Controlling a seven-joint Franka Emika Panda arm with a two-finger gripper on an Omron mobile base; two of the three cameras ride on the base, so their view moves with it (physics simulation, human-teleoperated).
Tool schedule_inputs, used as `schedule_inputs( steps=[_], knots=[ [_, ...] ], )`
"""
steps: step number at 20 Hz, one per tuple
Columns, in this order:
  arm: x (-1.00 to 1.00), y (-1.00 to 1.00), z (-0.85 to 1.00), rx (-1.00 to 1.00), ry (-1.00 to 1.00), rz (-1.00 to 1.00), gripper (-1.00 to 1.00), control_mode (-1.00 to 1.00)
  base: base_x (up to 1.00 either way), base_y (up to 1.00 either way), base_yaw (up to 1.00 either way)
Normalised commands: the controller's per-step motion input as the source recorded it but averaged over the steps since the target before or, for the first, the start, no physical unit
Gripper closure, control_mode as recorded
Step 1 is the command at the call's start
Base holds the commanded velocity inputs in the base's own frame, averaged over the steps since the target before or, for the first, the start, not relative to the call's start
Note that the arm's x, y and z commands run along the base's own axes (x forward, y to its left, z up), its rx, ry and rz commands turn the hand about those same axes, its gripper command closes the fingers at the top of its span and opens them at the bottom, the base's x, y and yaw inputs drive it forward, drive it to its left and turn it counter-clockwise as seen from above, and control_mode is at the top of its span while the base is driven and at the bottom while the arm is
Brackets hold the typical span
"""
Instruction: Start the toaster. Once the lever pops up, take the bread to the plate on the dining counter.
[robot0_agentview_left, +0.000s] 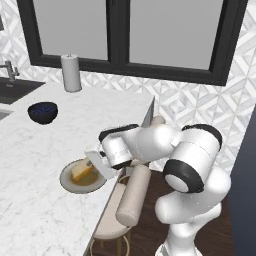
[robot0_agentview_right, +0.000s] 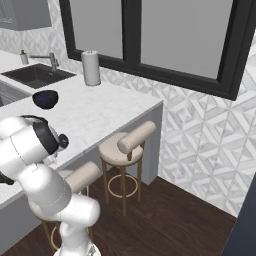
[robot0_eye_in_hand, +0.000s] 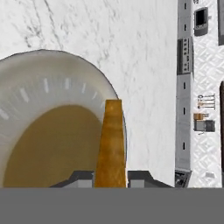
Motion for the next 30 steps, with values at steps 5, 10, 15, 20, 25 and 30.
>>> schedule_inputs(
  steps=[5,10,15,20,25,30],
  knots=[
    [0.27,0.11,-0.08,0.00,-0.18,0.17,1.00,-1.00,0.00,0.00,0.00],
    [0.00,0.01,-0.36,-0.02,-0.11,0.23,1.00,-1.00,0.00,0.00,0.00],
    [-0.15,-0.04,-0.28,0.00,-0.07,0.23,-1.00,-1.00,0.00,0.00,0.00],
    [-0.15,-0.31,-0.03,0.00,-0.14,0.15,-1.00,-1.00,0.00,0.00,0.00],
    [-0.35,-0.63,0.00,0.00,-0.18,0.06,-1.00,-1.00,0.00,0.00,0.00],
    [-0.52,-0.69,0.07,0.00,-0.15,0.04,-1.00,-1.00,0.00,0.00,0.00]
  ],
)
